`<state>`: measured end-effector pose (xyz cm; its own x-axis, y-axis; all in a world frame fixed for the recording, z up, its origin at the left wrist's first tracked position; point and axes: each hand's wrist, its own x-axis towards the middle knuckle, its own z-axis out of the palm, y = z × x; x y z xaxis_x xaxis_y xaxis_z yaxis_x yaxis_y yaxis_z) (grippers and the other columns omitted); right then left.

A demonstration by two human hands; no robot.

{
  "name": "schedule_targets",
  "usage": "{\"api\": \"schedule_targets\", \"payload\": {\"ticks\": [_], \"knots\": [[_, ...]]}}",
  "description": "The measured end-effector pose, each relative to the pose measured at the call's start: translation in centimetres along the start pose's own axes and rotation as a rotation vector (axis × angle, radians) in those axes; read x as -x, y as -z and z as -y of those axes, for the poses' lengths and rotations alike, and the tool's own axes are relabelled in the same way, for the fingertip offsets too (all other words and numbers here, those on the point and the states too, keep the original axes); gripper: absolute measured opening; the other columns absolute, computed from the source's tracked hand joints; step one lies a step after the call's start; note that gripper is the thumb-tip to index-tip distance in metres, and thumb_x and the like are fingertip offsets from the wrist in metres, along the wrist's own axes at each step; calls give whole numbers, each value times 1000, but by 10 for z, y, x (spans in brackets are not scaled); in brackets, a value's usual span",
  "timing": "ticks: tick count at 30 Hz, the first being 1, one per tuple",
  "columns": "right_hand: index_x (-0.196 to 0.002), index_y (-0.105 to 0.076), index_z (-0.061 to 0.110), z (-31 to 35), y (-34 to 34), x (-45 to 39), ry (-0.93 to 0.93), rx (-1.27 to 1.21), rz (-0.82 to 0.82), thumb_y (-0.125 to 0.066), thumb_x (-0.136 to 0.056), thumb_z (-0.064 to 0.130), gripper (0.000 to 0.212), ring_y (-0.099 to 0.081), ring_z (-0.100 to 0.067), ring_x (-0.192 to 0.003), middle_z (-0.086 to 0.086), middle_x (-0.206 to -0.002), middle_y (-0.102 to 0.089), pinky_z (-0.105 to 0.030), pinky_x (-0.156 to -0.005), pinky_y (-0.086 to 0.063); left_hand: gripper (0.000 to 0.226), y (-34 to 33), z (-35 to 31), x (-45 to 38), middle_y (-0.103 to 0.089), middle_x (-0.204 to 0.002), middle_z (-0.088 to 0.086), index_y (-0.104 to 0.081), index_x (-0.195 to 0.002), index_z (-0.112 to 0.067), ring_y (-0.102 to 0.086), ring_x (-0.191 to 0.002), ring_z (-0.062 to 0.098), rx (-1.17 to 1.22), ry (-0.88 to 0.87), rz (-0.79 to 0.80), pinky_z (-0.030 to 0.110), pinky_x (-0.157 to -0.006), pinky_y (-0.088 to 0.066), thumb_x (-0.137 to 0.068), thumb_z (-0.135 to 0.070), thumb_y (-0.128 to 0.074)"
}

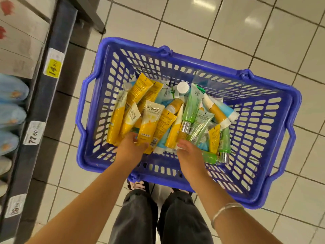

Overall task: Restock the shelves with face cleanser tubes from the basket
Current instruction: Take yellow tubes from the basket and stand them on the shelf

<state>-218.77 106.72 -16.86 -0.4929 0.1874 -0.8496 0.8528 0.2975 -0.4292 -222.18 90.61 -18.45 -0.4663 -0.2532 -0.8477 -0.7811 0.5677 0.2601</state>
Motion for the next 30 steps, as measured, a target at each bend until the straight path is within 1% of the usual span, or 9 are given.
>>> {"api": "schedule_targets", "payload": {"ticks": [2, 5, 7, 9, 16, 18, 21, 26, 30], "knots": [[-140, -41, 12, -1, -10, -14, 8, 8, 2, -44, -95, 10, 45, -51, -15, -117, -5, -141, -47, -18, -86, -40, 42, -8, 2, -9, -59, -92, -4, -52, -120, -14, -49, -67, 5, -15, -34, -36, 24, -57, -34, -83, -29, -66], [-139, -39, 11, -4, -21, -35, 13, 81, 22, -44, -96, 13, 44, -52, -20, -117, -8, -138, -48, -23, -86, -42, 47, -17, 0, -21, -64, -101, 5, -54, -115, -10, -58, -86, 23, -103, -80, -30, 30, -68, -40, -80, -36, -69], [-117, -49, 4, -4, -26, -45, -2, 78, 18, -43, -94, 11, 24, -55, -18, -84, -13, -111, -58, -16, -57, -39, 50, -23, -3, -28, -62, -110, 10, -52, -115, -9, -56, -102, 32, -135, -82, -40, 37, -78, -43, -79, -40, -69], [-94, -48, 9, -5, -29, -54, -37, 56, -25, -42, -92, 9, 6, -43, -13, -59, -7, -79, -50, -19, -44, -29, 53, -26, -4, -29, -60, -111, 8, -51, -116, -9, -55, -105, 31, -127, -71, -31, 37, -78, -42, -79, -41, -69], [-93, -51, 15, 10, -38, -71, -289, -184, 6, -46, -95, 29, 16, -43, -13, -58, -3, -68, -48, -25, -51, -32, 25, -23, 5, -15, -55, -76, -6, -53, -92, -21, -50, -67, 8, 80, -81, 70, 22, -52, -37, -81, -38, -67], [-102, -52, 17, 10, -43, -74, -332, -288, 7, -51, -93, 36, 21, -55, -19, -74, -5, -82, -59, -32, -71, -46, 20, -18, 7, -11, -60, -82, -6, -53, -92, -23, -56, -72, 10, 150, -87, 99, 22, -58, -45, -83, -35, -66], [-118, -55, 11, 9, -45, -73, -427, -547, 9, -62, -86, 35, 41, -60, -30, -105, -15, -114, -63, -46, -95, -48, 12, -10, 4, -6, -68, -88, -1, -58, -90, -27, -65, -80, 16, 267, -85, 176, 29, -67, -55, -84, -35, -64], [-116, -55, 12, 15, -37, -61, -435, -1006, 126, -60, -88, 27, 32, -64, -20, -84, -9, -97, -66, -30, -59, -54, 13, 1, -1, 4, -68, -100, 3, -59, -97, -31, -67, -92, 25, 447, -44, 288, 47, -82, -56, -86, -35, -63], [-97, -60, 12, 27, -16, -31, -450, -1148, 296, -59, -88, 20, 12, -69, -18, -63, -7, -74, -72, -25, -52, -55, 20, 16, -3, 22, -67, -109, 9, -59, -105, -26, -64, -101, 31, 609, -5, 356, 50, -85, -54, -86, -28, -62]]}}
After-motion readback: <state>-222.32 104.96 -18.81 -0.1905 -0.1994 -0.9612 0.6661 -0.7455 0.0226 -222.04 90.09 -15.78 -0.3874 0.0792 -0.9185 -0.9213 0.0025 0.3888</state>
